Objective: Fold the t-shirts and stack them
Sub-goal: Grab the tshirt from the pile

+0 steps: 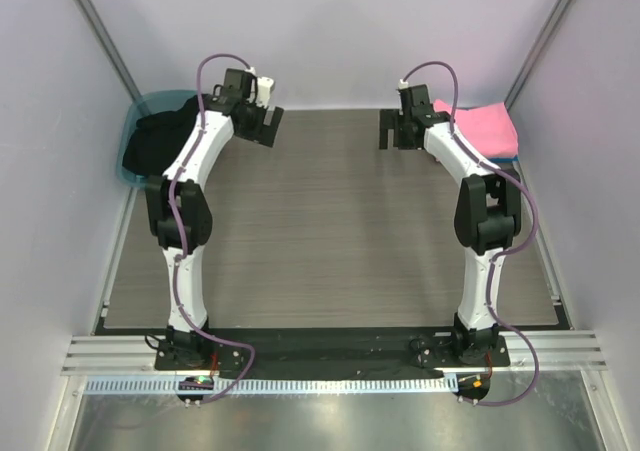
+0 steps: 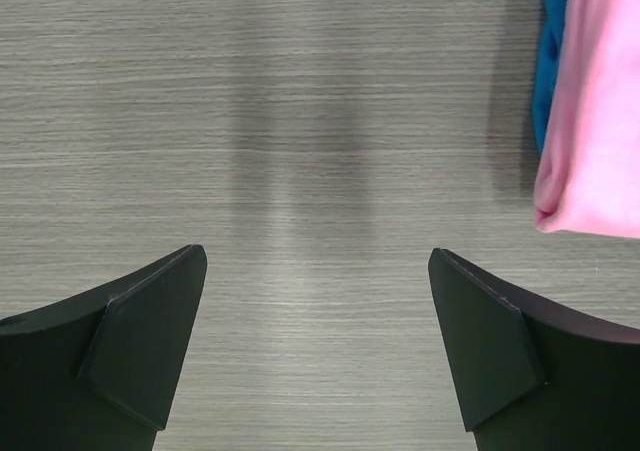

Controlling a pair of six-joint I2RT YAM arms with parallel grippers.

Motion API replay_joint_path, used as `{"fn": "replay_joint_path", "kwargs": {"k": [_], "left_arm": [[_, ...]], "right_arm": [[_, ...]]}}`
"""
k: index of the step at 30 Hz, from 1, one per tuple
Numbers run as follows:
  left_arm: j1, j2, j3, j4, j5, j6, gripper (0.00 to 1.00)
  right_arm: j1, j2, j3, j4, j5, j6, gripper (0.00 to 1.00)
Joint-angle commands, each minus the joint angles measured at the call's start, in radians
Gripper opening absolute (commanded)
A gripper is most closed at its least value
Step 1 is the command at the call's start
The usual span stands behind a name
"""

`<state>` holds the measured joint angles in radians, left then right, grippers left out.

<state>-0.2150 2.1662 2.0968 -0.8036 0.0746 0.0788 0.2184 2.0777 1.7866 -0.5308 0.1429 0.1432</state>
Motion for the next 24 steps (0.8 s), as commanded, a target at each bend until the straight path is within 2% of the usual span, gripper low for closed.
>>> {"fn": "replay_joint_path", "kwargs": {"k": [1, 4, 9, 10, 13, 14, 16, 19, 24], "left_arm": [[0.014, -0.057, 0.037, 0.023, -0.149, 0.162, 1.00], [0.045, -0.042, 0.086, 0.037, -0.215, 0.220, 0.95], [0.080, 0.036, 0.183, 0.004, -0.324, 0.286, 0.82], [0.086, 0.052, 0.228, -0.005, -0.334, 0.289, 0.74], [0.109, 0.133, 0.331, -0.058, -0.345, 0.280, 0.66], [0.114, 0.148, 0.357, -0.083, -0.340, 0.279, 0.58], [0.124, 0.182, 0.387, -0.098, -0.322, 0.276, 0.50], [0.126, 0.191, 0.376, -0.097, -0.312, 0.270, 0.47], [0.135, 0.221, 0.376, -0.105, -0.308, 0.266, 0.47]], "right_arm": [[0.009, 0.010, 0.051, 0.005, -0.025, -0.027, 1.00], [0.007, 0.022, 0.048, -0.001, -0.109, -0.054, 1.00], [0.009, 0.032, 0.037, -0.029, -0.277, -0.056, 1.00], [0.009, 0.032, 0.031, -0.034, -0.299, -0.079, 1.00], [0.007, 0.036, 0.031, -0.043, -0.347, -0.087, 1.00], [0.009, 0.038, 0.034, -0.043, -0.351, -0.086, 1.00], [0.009, 0.041, 0.039, -0.046, -0.356, -0.090, 1.00], [0.009, 0.048, 0.046, -0.051, -0.359, -0.093, 1.00], [0.007, 0.056, 0.051, -0.049, -0.376, -0.096, 1.00]]}}
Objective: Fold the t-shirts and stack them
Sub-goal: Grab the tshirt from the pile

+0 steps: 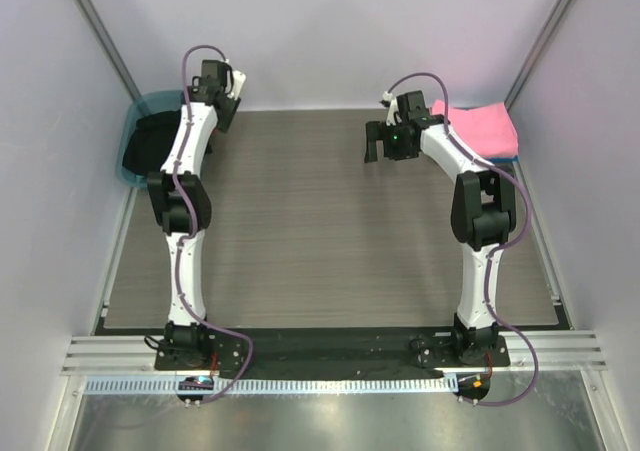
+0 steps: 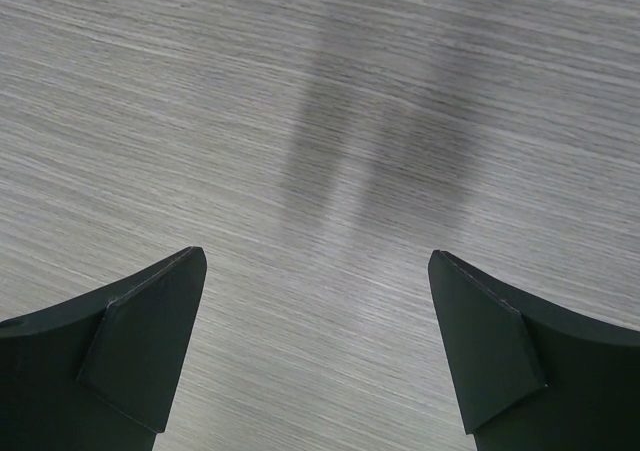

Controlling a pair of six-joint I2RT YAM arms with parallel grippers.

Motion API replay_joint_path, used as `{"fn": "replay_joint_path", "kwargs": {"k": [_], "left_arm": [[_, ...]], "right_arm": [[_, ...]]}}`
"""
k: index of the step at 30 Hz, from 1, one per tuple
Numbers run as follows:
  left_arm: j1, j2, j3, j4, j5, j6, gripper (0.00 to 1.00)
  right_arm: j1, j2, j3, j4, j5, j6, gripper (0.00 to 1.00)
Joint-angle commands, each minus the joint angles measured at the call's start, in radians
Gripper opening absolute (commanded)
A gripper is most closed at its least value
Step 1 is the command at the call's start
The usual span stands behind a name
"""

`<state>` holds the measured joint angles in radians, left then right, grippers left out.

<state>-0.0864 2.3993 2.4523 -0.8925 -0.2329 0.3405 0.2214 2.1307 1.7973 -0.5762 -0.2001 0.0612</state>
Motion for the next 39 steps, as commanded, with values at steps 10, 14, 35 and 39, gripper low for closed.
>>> {"fn": "replay_joint_path", "kwargs": {"k": [10, 14, 35, 39], "left_arm": [[0.046, 0.026, 0.024, 0.007, -0.036, 0.008, 0.42], [0.060, 0.043, 0.024, 0.013, -0.042, 0.014, 0.42], [0.073, 0.061, 0.022, 0.006, -0.046, 0.017, 0.00], [0.073, 0.038, 0.024, -0.002, -0.046, 0.012, 0.00]], "right_arm": [[0.004, 0.017, 0.030, -0.007, -0.045, -0.029, 1.00], [0.004, 0.026, 0.031, -0.007, -0.044, -0.037, 1.00], [0.004, 0.025, 0.017, -0.005, -0.033, -0.049, 0.99], [0.006, 0.018, 0.020, -0.007, -0.035, -0.055, 0.98]]}}
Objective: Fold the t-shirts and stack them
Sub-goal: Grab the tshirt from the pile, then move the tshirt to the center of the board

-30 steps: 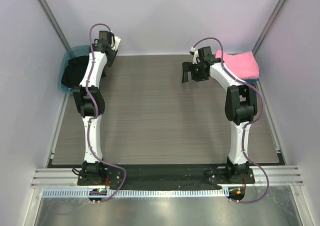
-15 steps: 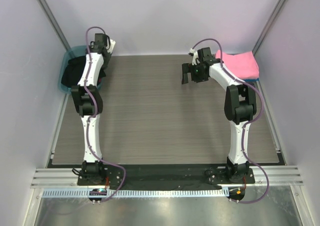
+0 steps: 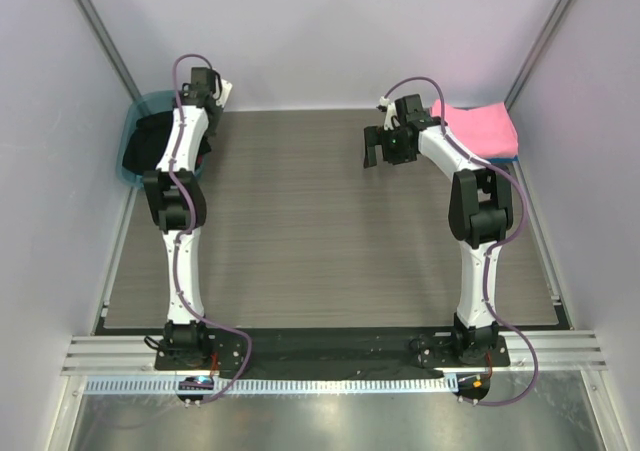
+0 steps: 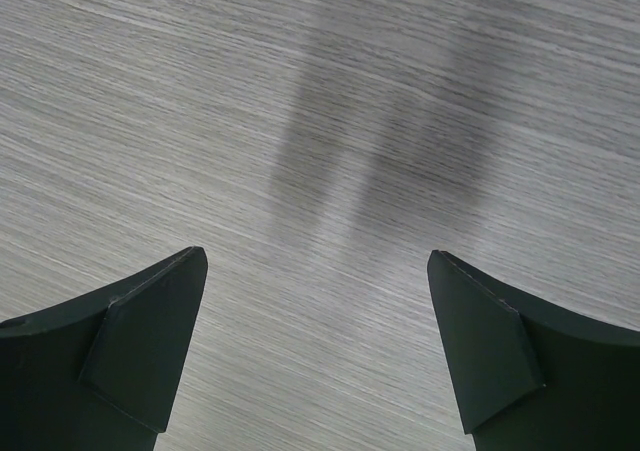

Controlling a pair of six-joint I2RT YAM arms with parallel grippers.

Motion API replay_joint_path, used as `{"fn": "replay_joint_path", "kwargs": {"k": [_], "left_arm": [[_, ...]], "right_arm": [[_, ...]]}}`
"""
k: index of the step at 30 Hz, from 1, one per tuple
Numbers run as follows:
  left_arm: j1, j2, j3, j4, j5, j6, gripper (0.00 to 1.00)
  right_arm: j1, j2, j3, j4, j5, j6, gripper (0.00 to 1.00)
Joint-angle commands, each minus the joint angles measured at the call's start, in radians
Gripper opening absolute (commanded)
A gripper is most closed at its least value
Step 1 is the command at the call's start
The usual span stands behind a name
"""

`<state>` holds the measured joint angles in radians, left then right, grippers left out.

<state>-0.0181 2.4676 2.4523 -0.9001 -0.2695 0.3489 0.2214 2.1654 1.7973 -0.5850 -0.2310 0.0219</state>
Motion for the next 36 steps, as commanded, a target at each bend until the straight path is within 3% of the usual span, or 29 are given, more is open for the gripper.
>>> {"fn": "replay_joint_path", "kwargs": {"k": [1, 7, 10, 13, 15, 21, 31, 35, 36], "left_arm": [[0.004, -0.060, 0.025, 0.007, -0.014, -0.007, 0.00], [-0.008, -0.240, 0.016, 0.070, -0.025, -0.007, 0.00], [-0.025, -0.350, -0.015, 0.131, -0.005, 0.039, 0.00], [-0.055, -0.453, -0.035, 0.156, 0.061, 0.088, 0.00], [-0.100, -0.507, -0.050, 0.179, 0.081, 0.122, 0.00], [-0.272, -0.570, -0.073, 0.199, 0.084, 0.232, 0.00], [-0.463, -0.565, -0.007, 0.293, 0.098, 0.294, 0.00], [-0.480, -0.582, -0.119, 0.293, 0.121, 0.273, 0.01], [-0.480, -0.585, -0.201, 0.279, 0.122, 0.262, 0.14]], "right_arm": [[0.006, -0.021, 0.028, 0.004, 0.002, -0.016, 0.98], [0.006, -0.047, 0.128, 0.013, 0.111, -0.103, 1.00], [0.004, -0.091, 0.119, 0.095, 0.185, -0.080, 1.00], [-0.013, -0.110, 0.111, 0.166, 0.104, -0.033, 1.00], [-0.034, -0.081, 0.157, 0.165, 0.065, 0.085, 1.00], [-0.089, -0.032, 0.217, 0.159, -0.016, 0.176, 0.91], [-0.131, -0.075, 0.188, 0.157, 0.087, 0.107, 1.00], [-0.152, -0.096, 0.155, 0.160, 0.085, 0.087, 0.99], [-0.157, -0.099, 0.140, 0.160, 0.082, 0.082, 1.00]]}}
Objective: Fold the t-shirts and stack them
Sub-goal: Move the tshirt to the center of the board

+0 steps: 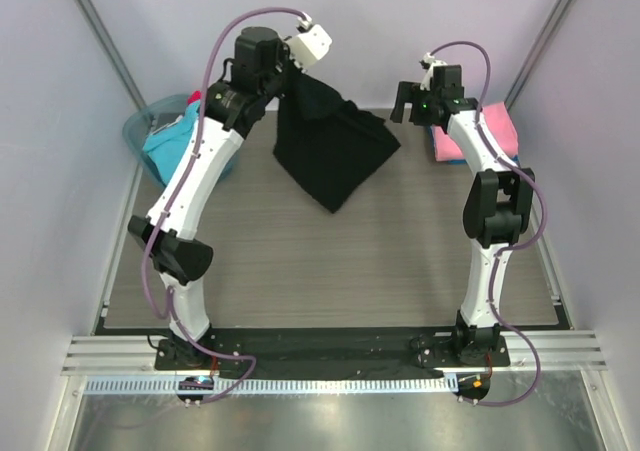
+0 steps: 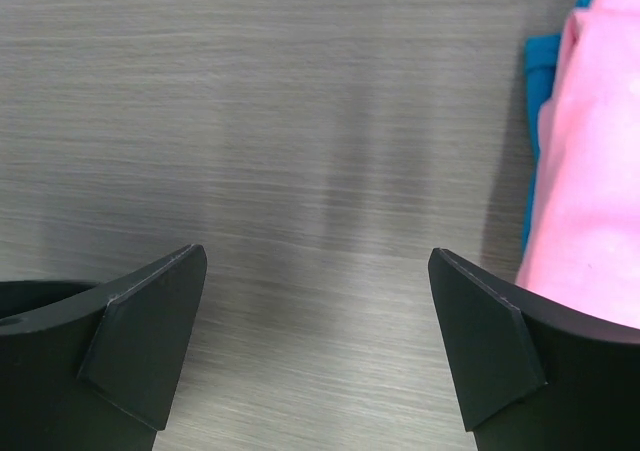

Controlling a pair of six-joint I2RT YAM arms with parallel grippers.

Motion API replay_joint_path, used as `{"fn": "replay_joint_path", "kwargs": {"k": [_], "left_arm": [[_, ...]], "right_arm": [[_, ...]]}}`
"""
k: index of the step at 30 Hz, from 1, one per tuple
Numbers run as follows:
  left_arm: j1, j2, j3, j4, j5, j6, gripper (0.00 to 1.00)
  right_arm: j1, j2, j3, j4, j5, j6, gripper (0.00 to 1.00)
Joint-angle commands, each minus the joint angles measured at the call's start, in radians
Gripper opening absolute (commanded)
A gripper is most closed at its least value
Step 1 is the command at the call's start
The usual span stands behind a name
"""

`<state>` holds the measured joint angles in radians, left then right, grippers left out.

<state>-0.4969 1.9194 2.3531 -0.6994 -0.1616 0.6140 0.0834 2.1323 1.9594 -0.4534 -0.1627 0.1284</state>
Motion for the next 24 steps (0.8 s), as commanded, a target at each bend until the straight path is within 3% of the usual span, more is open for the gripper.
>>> {"fn": "replay_joint_path", "kwargs": {"k": [1, 3, 5, 7, 10, 18, 24], "left_arm": [[-0.002, -0.039, -0.159, 0.069, 0.020, -0.016, 0.31], [0.000, -0.037, -0.313, 0.045, 0.008, -0.055, 0.54], [0.011, -0.028, -0.398, 0.037, 0.005, -0.139, 0.58], [0.055, 0.018, -0.463, 0.014, 0.043, -0.193, 0.58], [0.121, 0.131, -0.437, -0.040, 0.092, -0.278, 0.58], [0.208, 0.346, -0.233, -0.057, 0.123, -0.281, 0.58], [0.277, 0.432, -0.186, -0.045, 0.108, -0.244, 0.58]], "right_arm": [[-0.022, -0.069, -0.031, 0.028, 0.011, -0.026, 1.00], [-0.028, -0.080, -0.056, 0.027, 0.000, -0.029, 1.00], [-0.028, -0.086, -0.079, 0.027, -0.003, -0.032, 1.00], [-0.030, -0.091, -0.091, 0.027, -0.011, -0.044, 1.00], [-0.031, -0.095, -0.108, 0.027, -0.017, -0.049, 1.00], [-0.030, -0.083, -0.129, 0.028, -0.054, -0.041, 1.00], [-0.031, -0.072, -0.140, 0.032, -0.074, -0.039, 1.00]]}}
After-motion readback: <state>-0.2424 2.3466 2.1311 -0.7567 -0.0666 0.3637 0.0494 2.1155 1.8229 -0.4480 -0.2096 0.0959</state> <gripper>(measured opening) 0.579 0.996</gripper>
